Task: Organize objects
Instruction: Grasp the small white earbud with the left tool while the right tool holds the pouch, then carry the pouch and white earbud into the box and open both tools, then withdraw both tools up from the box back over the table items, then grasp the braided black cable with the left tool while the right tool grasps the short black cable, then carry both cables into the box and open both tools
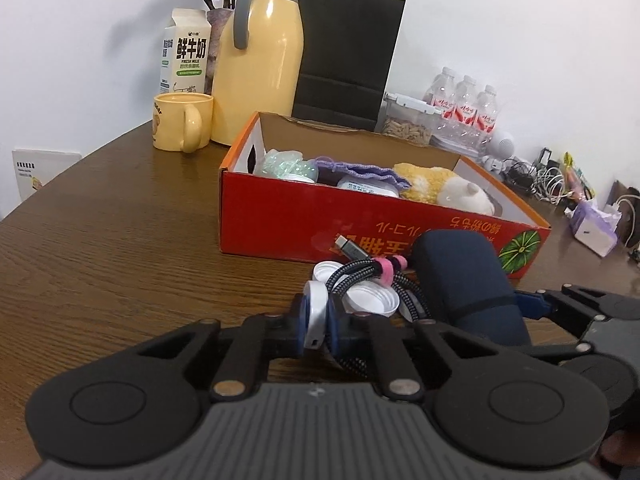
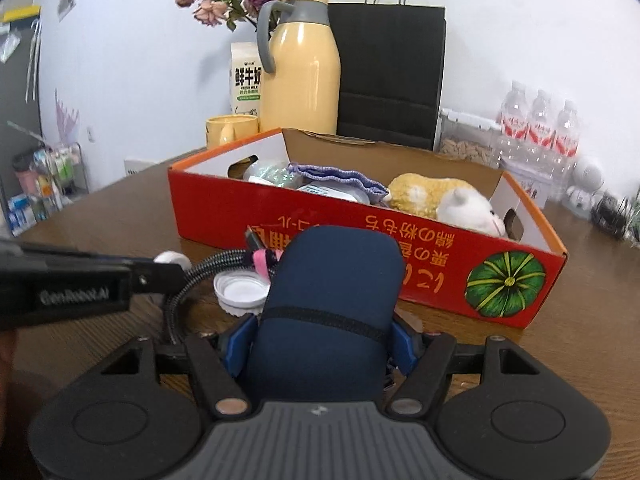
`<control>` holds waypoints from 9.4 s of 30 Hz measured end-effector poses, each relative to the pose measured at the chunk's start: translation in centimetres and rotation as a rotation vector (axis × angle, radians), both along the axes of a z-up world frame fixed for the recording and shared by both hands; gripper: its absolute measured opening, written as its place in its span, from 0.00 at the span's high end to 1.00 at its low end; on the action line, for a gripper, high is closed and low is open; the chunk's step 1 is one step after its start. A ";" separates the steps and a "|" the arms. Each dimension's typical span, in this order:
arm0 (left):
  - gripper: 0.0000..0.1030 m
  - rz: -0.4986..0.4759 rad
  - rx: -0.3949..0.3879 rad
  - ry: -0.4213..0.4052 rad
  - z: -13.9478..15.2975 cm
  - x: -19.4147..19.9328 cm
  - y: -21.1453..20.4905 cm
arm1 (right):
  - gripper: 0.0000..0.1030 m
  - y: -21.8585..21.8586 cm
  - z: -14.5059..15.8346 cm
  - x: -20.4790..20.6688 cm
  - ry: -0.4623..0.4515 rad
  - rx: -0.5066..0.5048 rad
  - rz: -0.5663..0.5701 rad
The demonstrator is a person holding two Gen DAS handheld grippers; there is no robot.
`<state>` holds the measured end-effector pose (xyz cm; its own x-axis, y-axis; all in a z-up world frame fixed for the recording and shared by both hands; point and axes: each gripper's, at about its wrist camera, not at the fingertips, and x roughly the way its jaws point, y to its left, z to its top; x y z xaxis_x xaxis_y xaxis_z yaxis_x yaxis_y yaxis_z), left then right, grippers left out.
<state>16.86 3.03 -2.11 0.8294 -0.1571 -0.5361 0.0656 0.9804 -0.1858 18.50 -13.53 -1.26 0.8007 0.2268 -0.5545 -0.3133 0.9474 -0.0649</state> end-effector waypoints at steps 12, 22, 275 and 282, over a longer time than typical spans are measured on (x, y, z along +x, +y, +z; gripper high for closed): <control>0.91 0.055 0.021 -0.039 0.7 -0.8 1.3 | 0.35 0.3 -0.4 -0.1 0.003 -0.043 -0.021; 0.91 0.097 0.031 -0.080 2.3 -1.5 2.2 | 0.36 -0.4 0.1 -0.6 -0.014 0.020 -0.016; 0.06 0.058 0.112 -0.043 6.4 16.2 -3.2 | 0.56 -3.4 5.7 13.7 -0.146 0.048 -0.096; 0.00 0.066 0.107 -0.099 7.2 15.2 -3.6 | 0.00 -4.2 6.2 12.9 -0.151 0.074 -0.129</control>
